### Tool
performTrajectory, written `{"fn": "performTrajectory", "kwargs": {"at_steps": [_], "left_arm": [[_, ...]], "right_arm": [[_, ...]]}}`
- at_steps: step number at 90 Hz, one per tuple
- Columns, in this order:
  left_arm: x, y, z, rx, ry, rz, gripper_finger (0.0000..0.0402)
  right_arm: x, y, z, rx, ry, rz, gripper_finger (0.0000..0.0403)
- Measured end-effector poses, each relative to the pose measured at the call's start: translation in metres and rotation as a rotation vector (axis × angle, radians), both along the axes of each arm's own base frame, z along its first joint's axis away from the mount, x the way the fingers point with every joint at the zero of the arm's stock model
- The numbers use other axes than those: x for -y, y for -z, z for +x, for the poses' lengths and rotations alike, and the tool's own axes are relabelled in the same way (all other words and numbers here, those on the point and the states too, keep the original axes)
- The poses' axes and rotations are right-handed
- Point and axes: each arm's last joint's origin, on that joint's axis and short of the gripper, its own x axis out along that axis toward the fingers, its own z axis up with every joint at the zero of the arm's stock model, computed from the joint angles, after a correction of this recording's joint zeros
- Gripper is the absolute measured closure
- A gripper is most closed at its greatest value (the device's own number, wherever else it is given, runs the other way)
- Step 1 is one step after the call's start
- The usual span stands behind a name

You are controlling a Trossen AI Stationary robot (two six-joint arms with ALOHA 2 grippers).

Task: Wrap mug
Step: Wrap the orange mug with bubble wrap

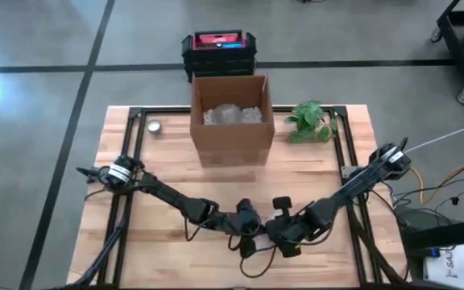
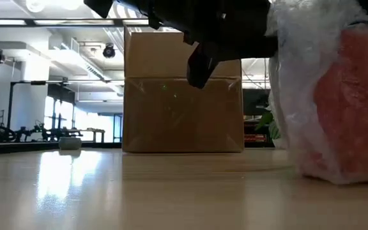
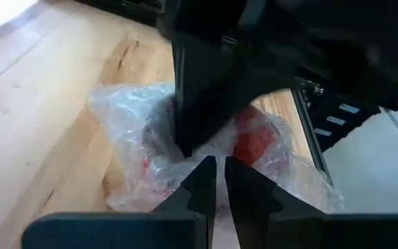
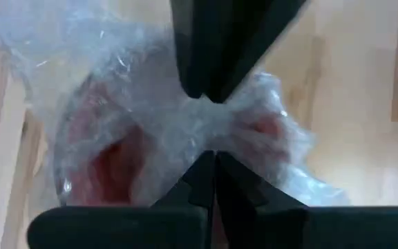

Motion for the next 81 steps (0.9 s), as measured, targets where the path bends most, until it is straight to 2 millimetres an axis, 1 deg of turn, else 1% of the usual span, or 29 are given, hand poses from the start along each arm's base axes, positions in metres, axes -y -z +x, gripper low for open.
{"fn": "performTrajectory", "kwargs": {"at_steps": [5, 10, 16, 21, 38, 46, 54, 65, 71, 81], "left_arm": [[0.0, 0.0, 0.0, -0.003, 0.001, 0.001, 0.0381], [0.0, 0.0, 0.0, -0.001, 0.005, -0.001, 0.0381], [0.0, 0.0, 0.0, -0.004, 0.006, -0.001, 0.0381], [0.0, 0.0, 0.0, -0.005, 0.005, 0.0, 0.0381], [0.0, 0.0, -0.001, -0.008, 0.004, 0.002, 0.0381], [0.0, 0.0, -0.001, -0.01, 0.004, 0.003, 0.0381], [0.0, 0.0, -0.001, -0.01, 0.001, 0.004, 0.0381], [0.0, 0.0, -0.001, -0.01, 0.0, 0.004, 0.0381], [0.0, 0.0, -0.001, -0.011, 0.0, 0.004, 0.0381], [0.0, 0.001, -0.001, -0.011, 0.001, 0.004, 0.0381]], "right_arm": [[-0.003, 0.01, 0.004, -0.008, -0.015, -0.009, 0.0403], [-0.005, 0.016, 0.007, -0.008, -0.035, -0.003, 0.0403], [-0.006, 0.017, 0.008, -0.009, -0.052, 0.01, 0.0403], [-0.006, 0.015, 0.009, -0.017, -0.061, 0.011, 0.0403], [-0.005, -0.021, 0.006, 0.0, -0.088, 0.049, 0.0403], [-0.005, -0.042, 0.004, 0.07, -0.096, 0.087, 0.0403], [-0.003, -0.05, 0.002, 0.096, -0.095, 0.097, 0.0403], [-0.004, -0.052, 0.003, 0.116, -0.096, 0.1, 0.0403], [-0.006, -0.049, 0.007, 0.139, -0.098, 0.109, 0.0403], [-0.012, -0.029, 0.015, 0.134, -0.129, 0.115, 0.0403]]}}
